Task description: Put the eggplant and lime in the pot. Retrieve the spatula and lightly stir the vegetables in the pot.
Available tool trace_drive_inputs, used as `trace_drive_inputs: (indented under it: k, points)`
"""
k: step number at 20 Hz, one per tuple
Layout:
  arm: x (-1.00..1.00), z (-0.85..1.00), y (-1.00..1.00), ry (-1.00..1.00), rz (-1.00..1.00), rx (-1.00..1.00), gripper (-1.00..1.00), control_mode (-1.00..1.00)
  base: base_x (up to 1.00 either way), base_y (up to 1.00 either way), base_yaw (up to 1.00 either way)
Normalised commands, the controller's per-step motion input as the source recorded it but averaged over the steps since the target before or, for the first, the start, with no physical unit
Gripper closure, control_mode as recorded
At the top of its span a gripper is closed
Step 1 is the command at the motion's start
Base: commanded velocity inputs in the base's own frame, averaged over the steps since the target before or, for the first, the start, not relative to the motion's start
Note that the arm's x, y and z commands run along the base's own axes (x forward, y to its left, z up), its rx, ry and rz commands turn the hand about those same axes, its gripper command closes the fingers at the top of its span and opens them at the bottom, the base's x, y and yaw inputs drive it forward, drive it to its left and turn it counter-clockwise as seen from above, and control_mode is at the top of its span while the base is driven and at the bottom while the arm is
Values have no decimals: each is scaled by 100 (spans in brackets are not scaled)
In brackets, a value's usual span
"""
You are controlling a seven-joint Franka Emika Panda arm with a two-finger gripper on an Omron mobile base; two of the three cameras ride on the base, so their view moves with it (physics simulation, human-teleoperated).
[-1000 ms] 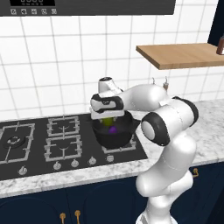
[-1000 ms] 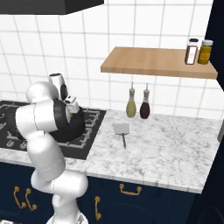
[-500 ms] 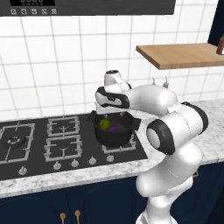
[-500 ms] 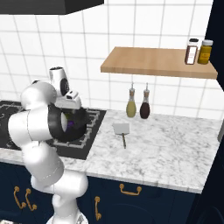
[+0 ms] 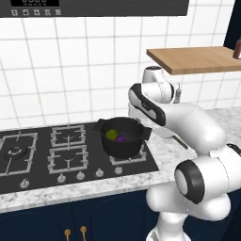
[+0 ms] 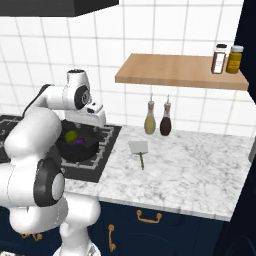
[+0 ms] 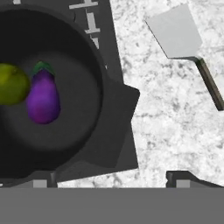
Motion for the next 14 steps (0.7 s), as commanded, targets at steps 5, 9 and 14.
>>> trace_drive_inputs:
  k: [5,9,14]
  points:
    - [-55,0,-100,-1,2,7,-100,-100,0,0,0]
    - [-15,0,-100,-2,9,4,-100,-100,0,0,0]
    - [0,-2,-95,-1,15,3,-100,-100,0,0,0]
